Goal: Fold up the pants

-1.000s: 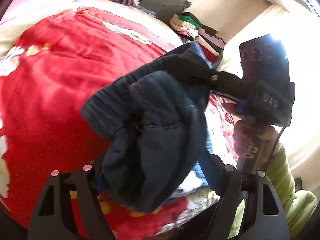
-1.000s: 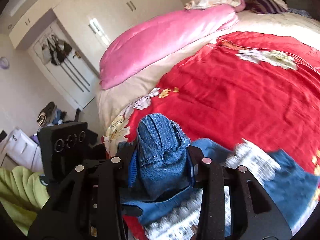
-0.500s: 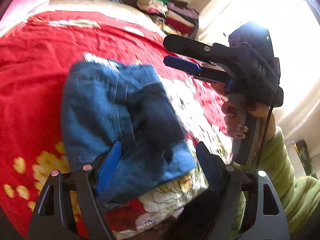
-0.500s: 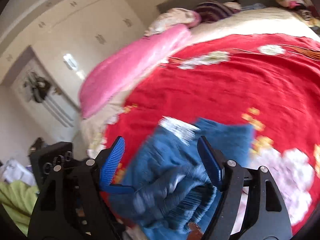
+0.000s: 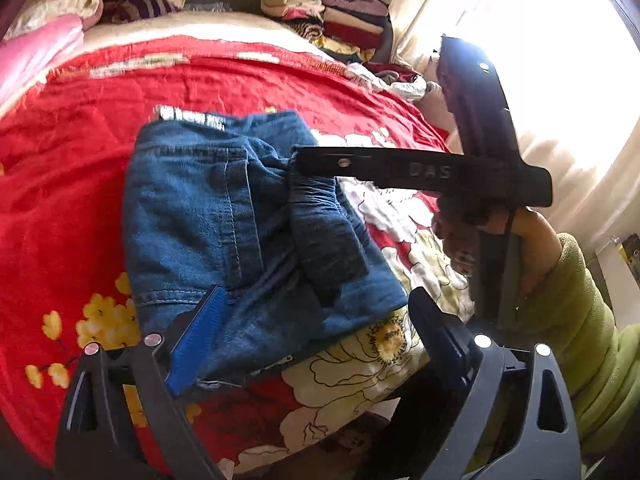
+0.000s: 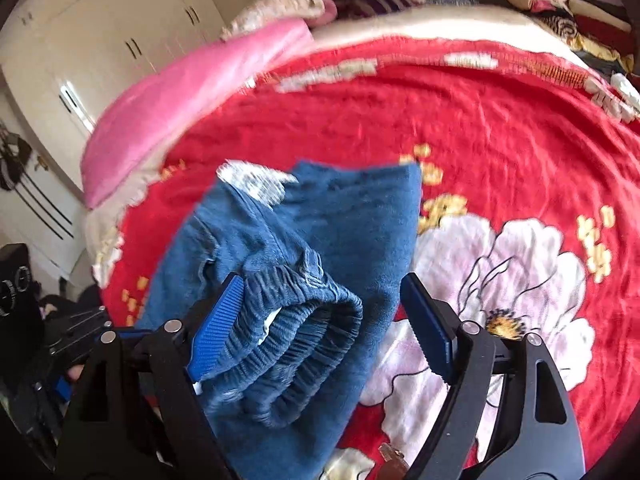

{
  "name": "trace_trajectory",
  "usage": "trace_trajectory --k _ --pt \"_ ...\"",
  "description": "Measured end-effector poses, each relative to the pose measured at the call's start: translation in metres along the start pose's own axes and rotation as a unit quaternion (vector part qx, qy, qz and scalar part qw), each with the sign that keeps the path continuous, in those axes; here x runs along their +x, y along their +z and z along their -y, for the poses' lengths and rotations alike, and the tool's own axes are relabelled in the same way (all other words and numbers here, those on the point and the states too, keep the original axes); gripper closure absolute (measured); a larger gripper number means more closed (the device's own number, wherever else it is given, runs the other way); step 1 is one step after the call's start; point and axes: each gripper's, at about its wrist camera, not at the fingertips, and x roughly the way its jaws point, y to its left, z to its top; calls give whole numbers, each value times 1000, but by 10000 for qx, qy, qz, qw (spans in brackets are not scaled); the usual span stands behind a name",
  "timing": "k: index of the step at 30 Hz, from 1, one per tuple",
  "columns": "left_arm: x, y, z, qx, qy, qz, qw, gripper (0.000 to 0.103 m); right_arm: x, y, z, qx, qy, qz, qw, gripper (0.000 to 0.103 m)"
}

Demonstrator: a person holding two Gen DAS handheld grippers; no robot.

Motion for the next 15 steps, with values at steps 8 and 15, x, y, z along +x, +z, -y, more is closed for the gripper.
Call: trace_trajectory --k 8,15 --pt "-33 8 0 58 533 324 9980 5 -69 -14 -4 2 -52 850 9964 12" --pt "-41 18 -8 -7 815 400 9959 4 -103 -30 -27 -432 -411 1283 9899 10"
